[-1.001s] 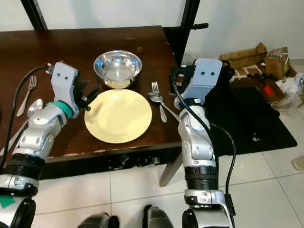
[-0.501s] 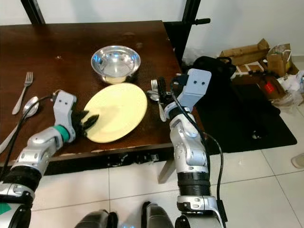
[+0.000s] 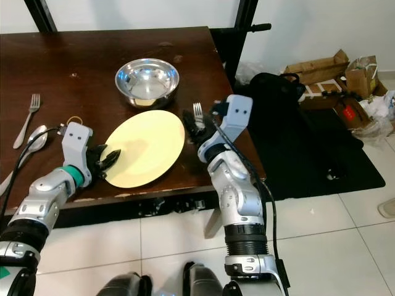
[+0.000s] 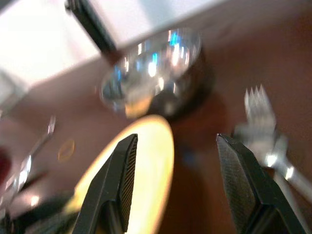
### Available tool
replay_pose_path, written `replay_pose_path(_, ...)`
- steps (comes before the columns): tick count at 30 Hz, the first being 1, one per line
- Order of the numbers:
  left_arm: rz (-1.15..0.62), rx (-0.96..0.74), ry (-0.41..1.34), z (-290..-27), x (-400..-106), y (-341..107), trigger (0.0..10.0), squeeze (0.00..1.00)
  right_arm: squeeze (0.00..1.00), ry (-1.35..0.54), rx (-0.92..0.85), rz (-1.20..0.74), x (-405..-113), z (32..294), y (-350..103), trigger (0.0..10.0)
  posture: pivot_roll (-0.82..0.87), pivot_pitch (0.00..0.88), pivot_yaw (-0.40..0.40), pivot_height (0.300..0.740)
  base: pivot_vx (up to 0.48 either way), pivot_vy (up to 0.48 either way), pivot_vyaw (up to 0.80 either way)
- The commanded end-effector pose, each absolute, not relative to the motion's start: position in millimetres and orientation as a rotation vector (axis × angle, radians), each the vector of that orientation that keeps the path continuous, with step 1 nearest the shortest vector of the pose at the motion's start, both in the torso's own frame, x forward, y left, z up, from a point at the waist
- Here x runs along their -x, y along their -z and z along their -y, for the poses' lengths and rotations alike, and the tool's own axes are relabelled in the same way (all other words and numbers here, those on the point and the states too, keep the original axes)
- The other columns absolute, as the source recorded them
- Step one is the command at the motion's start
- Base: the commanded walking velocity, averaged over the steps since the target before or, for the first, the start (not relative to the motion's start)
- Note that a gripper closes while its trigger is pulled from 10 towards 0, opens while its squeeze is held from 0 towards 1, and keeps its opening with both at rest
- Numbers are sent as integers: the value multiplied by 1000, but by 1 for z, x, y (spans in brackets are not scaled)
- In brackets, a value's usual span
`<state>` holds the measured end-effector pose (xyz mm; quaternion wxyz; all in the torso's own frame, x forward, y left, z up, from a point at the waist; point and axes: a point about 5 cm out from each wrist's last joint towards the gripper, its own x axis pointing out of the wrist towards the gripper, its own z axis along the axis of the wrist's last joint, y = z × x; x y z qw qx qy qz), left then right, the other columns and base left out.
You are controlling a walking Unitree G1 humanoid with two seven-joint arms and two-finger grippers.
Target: Setting the table
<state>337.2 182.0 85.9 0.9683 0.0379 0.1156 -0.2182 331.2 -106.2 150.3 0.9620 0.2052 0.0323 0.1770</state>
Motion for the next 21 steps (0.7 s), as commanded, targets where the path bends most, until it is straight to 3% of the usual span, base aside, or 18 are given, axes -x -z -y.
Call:
replay_pose_path(1, -364, -53, 449, -183, -322, -57, 10000, 0, 0, -377, -429, -144, -327, 104, -135, 10000, 59, 96, 29, 740, 0, 0, 0)
replay_pose_path(9, -355, -46, 457, -181, -323, -58, 10000, 0, 0, -411, -487, -218, -320, 104, -125, 10000, 55, 90, 26, 740, 0, 0, 0)
replay_pose_path(12, -341, -37, 470, -179, -323, -59, 10000, 0, 0, -460, -602, -291, -310, 105, -117, 10000, 50, 80, 21, 740, 0, 0, 0)
replay_pose_path(15, -341, -37, 470, -179, -323, -59, 10000, 0, 0, -460, -602, -291, -310, 105, -117, 10000, 50, 80, 21, 740, 0, 0, 0)
replay_pose_path(19, -334, -31, 476, -177, -323, -60, 10000, 0, 0, -534, -760, -322, -307, 90, -119, 10000, 58, 69, 23, 740, 0, 0, 0)
replay_pose_path(20, -333, -30, 477, -177, -323, -59, 10000, 0, 0, -557, -813, -339, -307, 80, -118, 8941, 61, 66, 22, 740, 0, 0, 0)
replay_pose_path(21, -333, -30, 477, -177, -323, -59, 10000, 0, 0, -557, -813, -339, -307, 80, -118, 8941, 61, 66, 22, 740, 0, 0, 0)
